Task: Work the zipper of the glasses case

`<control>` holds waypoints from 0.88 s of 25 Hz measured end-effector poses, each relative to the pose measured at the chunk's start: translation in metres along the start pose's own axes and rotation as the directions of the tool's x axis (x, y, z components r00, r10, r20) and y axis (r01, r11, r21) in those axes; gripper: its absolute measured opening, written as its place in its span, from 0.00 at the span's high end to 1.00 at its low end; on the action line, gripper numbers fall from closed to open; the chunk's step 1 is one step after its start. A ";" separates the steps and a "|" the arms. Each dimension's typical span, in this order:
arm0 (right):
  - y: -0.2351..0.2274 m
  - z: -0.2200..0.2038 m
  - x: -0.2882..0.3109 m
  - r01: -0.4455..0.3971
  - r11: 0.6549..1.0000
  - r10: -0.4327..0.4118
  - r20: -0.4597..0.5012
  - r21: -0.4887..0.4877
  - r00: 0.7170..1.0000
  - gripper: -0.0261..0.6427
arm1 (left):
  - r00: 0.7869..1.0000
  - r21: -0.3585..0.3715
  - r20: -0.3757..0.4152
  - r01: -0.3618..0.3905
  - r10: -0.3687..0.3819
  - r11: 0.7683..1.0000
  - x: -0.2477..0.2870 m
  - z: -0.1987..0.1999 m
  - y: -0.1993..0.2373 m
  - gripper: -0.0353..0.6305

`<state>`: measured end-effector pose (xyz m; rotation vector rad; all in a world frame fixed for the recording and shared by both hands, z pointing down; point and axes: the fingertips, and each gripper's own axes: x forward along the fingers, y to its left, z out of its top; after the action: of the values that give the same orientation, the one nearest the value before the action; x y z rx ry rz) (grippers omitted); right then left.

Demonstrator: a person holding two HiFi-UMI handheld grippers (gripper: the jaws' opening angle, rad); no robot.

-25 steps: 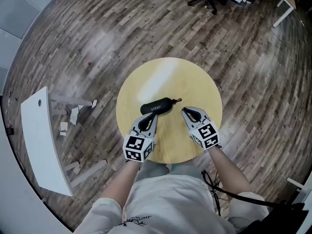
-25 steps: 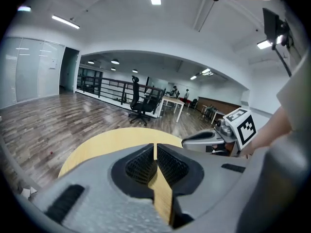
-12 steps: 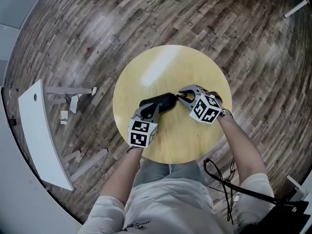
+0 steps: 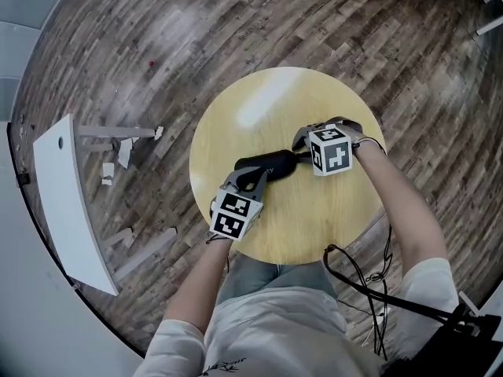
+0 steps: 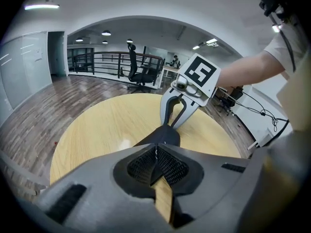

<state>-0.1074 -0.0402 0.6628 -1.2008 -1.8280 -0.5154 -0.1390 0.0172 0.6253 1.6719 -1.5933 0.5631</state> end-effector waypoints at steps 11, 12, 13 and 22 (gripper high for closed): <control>0.000 0.002 -0.002 -0.087 0.994 0.091 -0.057 0.069 0.994 0.96 | 1.000 0.002 0.000 0.021 -0.021 1.000 -0.001 0.001 0.005 0.93; 0.001 0.001 -0.003 -0.077 0.995 0.081 -0.074 0.063 0.994 0.96 | 1.000 0.002 0.003 0.018 -0.018 1.000 -0.001 0.002 0.005 0.93; 0.003 -0.001 -0.004 -0.069 0.996 0.074 -0.093 0.058 0.993 0.96 | 1.000 0.001 0.006 0.015 -0.015 1.000 0.000 0.002 0.005 0.93; 0.034 -0.001 0.002 0.023 0.982 0.003 -0.137 0.186 0.991 0.96 | 0.999 -0.006 0.014 0.036 -0.036 0.999 0.001 -0.003 0.004 0.94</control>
<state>-0.0777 -0.0244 0.6612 -1.0054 -1.7253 -0.4103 -0.1420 0.0194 0.6287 1.7003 -1.5704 0.5288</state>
